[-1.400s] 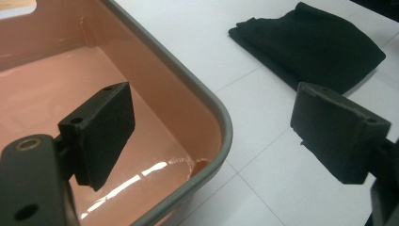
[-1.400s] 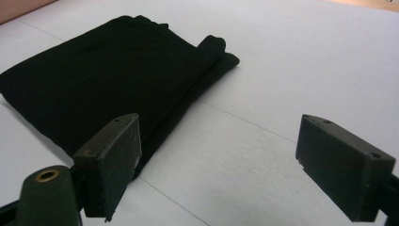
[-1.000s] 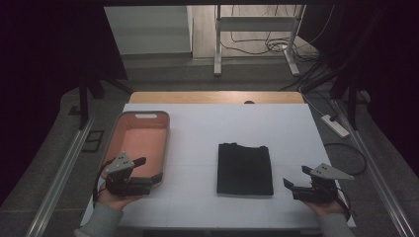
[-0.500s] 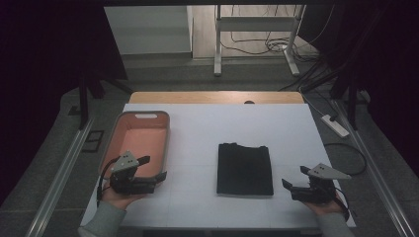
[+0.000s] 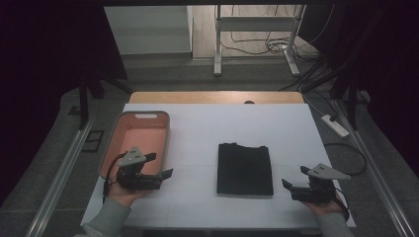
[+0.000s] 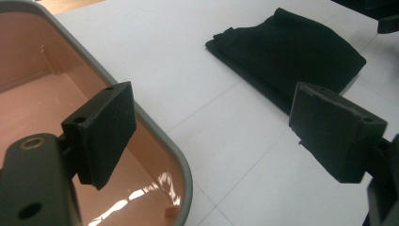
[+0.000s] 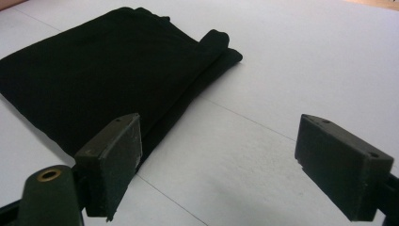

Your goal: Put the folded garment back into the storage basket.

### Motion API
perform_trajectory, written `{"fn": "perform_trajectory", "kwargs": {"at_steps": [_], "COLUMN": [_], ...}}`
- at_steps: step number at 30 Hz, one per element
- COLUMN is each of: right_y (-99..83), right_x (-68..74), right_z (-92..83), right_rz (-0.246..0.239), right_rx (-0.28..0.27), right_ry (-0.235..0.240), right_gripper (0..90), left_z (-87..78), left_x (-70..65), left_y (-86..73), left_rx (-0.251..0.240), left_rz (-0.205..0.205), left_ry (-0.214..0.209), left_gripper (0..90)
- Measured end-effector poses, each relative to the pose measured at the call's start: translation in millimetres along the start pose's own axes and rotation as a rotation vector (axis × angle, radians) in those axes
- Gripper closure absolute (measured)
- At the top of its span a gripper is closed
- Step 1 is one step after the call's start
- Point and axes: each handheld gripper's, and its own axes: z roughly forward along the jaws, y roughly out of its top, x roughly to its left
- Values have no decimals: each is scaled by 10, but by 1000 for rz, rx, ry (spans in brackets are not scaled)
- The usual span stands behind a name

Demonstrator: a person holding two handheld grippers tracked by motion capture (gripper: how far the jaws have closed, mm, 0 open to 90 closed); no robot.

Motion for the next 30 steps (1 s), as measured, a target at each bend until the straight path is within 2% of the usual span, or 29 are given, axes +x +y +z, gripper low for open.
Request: {"fn": "perform_trajectory", "kwargs": {"at_steps": [12, 30], "right_y": [-3, -7], "right_x": [3, 4], "right_z": [12, 21], "right_rz": [-4, -8], "right_rx": [7, 11], "right_ry": [-5, -8], "right_gripper": [158, 159], "left_z": [112, 247], "left_x": [-25, -50], "left_y": [67, 179], "left_rx": [26, 32], "left_rz": [6, 18], "left_ry": [-15, -36], "left_gripper": [156, 155]}}
